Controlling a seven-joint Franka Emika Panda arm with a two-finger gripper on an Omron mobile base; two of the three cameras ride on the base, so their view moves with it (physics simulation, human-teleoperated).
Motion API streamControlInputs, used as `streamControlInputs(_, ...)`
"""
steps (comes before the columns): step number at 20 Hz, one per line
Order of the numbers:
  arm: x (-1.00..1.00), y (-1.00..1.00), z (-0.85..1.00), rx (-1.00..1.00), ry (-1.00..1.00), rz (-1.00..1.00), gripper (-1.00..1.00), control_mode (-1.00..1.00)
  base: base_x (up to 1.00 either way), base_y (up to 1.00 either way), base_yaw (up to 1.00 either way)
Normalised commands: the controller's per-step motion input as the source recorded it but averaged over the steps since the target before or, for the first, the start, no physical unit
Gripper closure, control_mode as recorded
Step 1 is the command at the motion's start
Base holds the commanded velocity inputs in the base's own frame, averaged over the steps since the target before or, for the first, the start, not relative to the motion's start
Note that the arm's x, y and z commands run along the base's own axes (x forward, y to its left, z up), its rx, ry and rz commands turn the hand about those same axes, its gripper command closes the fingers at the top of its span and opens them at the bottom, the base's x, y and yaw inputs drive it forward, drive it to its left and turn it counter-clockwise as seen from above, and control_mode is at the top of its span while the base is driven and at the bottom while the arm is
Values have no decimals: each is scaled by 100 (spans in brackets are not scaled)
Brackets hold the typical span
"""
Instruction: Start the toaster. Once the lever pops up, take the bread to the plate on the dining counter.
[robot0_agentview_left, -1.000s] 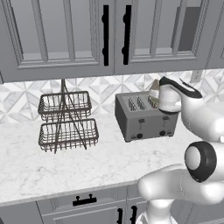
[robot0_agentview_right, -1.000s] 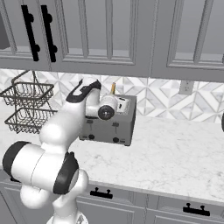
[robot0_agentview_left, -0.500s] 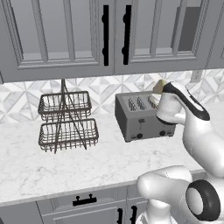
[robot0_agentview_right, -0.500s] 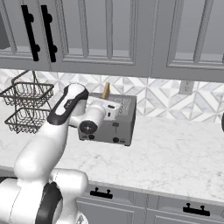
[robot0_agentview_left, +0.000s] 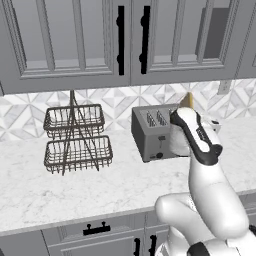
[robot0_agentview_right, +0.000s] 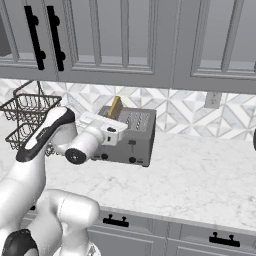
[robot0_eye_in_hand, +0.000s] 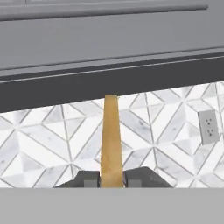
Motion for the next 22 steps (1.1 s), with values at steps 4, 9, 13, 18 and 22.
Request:
streamControlInputs(4, -87, 0, 73, 0, 9, -7, 100, -100, 0, 0, 0)
streamControlInputs(9, -88, -2, 100, 0, 1, -7, 100, -100, 0, 0, 0)
streamControlInputs(13, -98, -14, 96, 0, 1, -8, 100, -100, 0, 0, 0)
streamControlInputs(18, -100, -21, 88, 0, 6, -10, 100, -100, 0, 0, 0)
streamControlInputs(22, -100, -12, 100, 3, 13, -9, 100, -100, 0, 0, 0)
